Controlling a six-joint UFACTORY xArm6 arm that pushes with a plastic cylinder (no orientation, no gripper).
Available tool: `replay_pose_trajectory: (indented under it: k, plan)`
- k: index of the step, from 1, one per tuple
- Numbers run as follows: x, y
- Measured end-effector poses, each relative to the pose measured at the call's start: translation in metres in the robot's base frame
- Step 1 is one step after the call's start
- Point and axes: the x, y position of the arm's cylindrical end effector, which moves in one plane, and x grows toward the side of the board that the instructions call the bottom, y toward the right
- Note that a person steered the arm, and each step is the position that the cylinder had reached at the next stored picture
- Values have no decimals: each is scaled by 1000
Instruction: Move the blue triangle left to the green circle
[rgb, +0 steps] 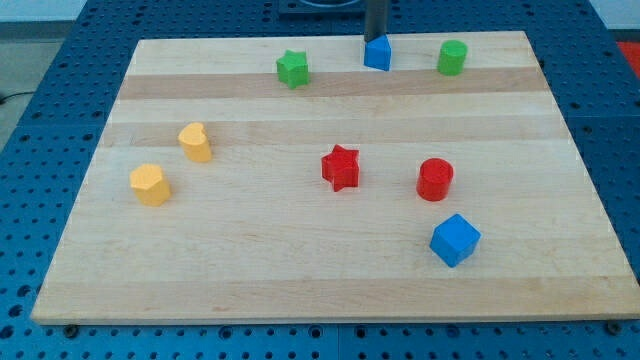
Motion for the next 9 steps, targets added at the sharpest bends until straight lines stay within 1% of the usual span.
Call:
replay_pose_trajectory:
  k: [1, 7, 8, 9]
  plan:
    - [15, 0]
    - [28, 0]
    - [28, -32]
    - [37, -67]
